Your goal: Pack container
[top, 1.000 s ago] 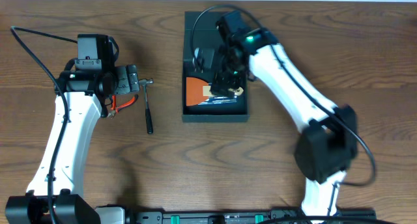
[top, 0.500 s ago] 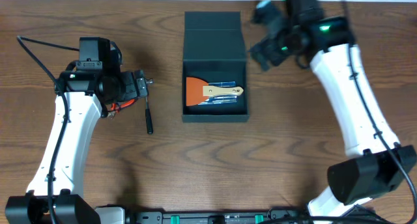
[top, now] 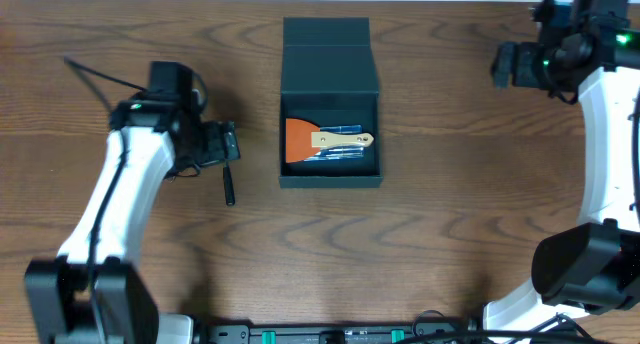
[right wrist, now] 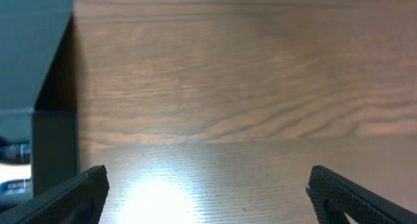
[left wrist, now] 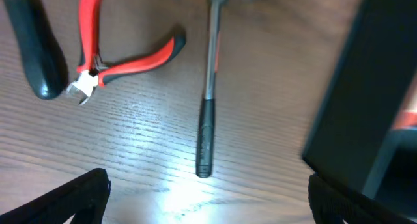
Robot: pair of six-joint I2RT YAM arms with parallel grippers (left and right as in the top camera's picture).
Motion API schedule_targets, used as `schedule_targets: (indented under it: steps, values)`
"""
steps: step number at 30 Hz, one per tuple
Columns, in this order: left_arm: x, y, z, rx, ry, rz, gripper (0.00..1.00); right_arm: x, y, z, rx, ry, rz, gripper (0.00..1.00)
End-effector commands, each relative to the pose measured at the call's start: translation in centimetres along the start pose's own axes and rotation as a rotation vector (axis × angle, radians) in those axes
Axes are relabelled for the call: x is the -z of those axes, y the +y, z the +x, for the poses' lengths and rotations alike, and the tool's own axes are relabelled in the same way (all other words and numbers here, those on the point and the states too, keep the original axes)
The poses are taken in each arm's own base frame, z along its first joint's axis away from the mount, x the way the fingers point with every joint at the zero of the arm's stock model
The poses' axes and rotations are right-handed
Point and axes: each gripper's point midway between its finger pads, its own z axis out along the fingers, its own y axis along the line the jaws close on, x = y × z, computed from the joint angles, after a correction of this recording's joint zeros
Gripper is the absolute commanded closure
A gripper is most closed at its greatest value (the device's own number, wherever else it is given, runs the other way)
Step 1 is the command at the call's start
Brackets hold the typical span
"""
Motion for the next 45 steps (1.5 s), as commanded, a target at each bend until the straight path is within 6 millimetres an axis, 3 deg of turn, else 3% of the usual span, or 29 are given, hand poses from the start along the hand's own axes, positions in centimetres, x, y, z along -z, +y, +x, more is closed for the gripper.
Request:
schedule_targets:
  steps: [1, 6, 9, 23, 34, 45]
  values:
    - [-2.6, 0.8, 0.2, -0.024, 0.05, -0.113, 0.04, 0.5, -0.8, -0.2, -0.08, -0.011, 0.004, 0.01]
    - [-6.4, 0.5, -0.5, -0.034, 0.105, -0.133, 0.07, 0.5, -0.8, 0.2, -0.083, 0.004, 0.004, 0.01]
    - [-7.7, 0.3, -1.0, -0.035, 0.1, -0.13, 0.09, 0.5, -0.7, 0.5, -0.083, 0.017, 0.003, 0.01]
    - [-10.5, -1.1, -3.6, -0.109, 0.015, -0.087, 0.19, 0.6, -0.6, 2.0, -0.09, 0.077, 0.002, 0.01]
    - [-12.0, -1.1, -4.1, -0.112, 0.004, -0.094, 0.28, 0.7, -0.5, 2.9, -0.094, 0.116, 0.0, 0.01]
    - [-12.6, -0.9, -4.3, -0.112, -0.001, -0.106, 0.55, 0.8, -0.5, 3.5, -0.096, 0.139, 0.0, 0.01]
